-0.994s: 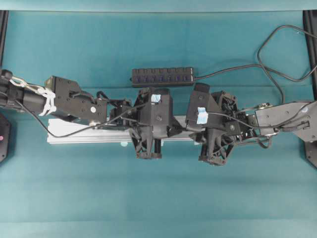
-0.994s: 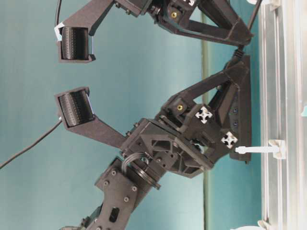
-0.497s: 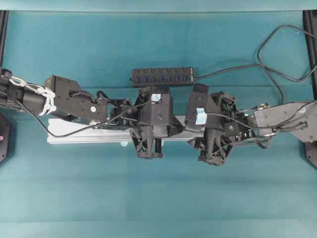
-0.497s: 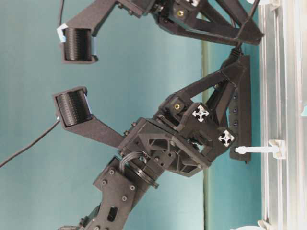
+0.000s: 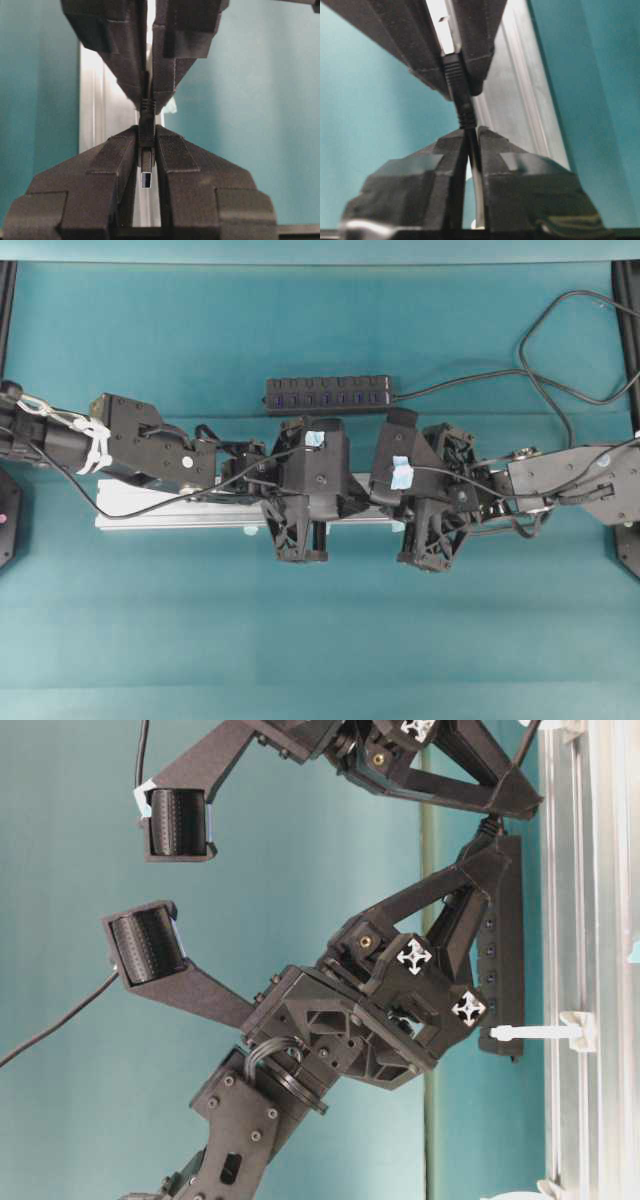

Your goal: Pass the USB cable through three rings with both arms.

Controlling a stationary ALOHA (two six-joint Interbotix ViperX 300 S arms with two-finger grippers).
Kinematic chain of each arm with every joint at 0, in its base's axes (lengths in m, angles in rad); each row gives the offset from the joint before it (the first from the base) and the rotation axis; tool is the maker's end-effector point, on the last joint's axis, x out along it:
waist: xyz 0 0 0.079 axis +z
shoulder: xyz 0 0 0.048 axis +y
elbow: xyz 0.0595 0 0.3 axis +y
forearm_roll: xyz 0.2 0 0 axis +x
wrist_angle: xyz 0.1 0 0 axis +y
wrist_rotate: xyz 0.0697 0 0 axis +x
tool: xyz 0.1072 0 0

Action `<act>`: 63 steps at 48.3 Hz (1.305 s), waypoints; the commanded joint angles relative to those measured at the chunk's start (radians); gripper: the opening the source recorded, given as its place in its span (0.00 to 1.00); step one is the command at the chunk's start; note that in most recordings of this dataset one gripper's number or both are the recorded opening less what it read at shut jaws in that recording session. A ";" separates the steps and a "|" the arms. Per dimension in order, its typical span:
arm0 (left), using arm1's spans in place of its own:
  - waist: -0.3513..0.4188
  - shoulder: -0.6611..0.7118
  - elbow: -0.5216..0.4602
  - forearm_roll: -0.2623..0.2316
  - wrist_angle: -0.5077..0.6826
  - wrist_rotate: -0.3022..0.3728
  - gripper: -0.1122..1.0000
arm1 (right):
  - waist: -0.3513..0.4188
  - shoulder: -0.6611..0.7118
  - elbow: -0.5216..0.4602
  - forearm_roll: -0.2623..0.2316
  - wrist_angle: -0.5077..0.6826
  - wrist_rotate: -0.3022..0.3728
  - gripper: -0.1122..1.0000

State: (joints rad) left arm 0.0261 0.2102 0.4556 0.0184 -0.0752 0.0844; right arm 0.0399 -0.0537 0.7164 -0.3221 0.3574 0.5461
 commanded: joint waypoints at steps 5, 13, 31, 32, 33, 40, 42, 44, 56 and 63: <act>-0.003 -0.023 -0.017 0.003 -0.005 -0.023 0.22 | 0.003 -0.006 -0.020 -0.002 0.000 0.014 0.02; -0.006 -0.031 -0.017 0.002 -0.005 -0.064 0.23 | 0.006 -0.005 -0.023 -0.002 0.034 0.014 0.02; -0.049 -0.192 0.055 0.002 0.081 -0.083 0.78 | 0.008 0.029 -0.074 -0.003 0.067 0.002 0.02; -0.048 -0.215 0.071 0.002 0.107 -0.081 0.76 | 0.008 0.031 -0.081 -0.003 0.075 -0.002 0.02; -0.044 -0.232 0.081 0.003 0.127 -0.078 0.75 | 0.008 0.034 -0.084 -0.005 0.081 -0.005 0.02; -0.015 -0.360 0.161 0.002 0.270 -0.083 0.68 | 0.012 0.055 -0.123 -0.005 0.132 -0.012 0.02; -0.009 -0.396 0.187 0.002 0.298 -0.086 0.68 | 0.015 0.060 -0.130 -0.003 0.143 -0.014 0.02; -0.006 -0.436 0.213 0.002 0.316 -0.086 0.68 | 0.017 0.064 -0.138 -0.003 0.155 -0.014 0.02; -0.003 -0.617 0.383 0.002 0.314 -0.089 0.68 | 0.038 0.097 -0.196 -0.003 0.253 -0.038 0.02; -0.003 -0.660 0.417 0.002 0.314 -0.089 0.68 | 0.058 0.135 -0.258 -0.005 0.333 -0.141 0.02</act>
State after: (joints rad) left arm 0.0245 -0.4249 0.8759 0.0184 0.2470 -0.0015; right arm 0.0828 0.0706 0.5062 -0.3221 0.6627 0.4617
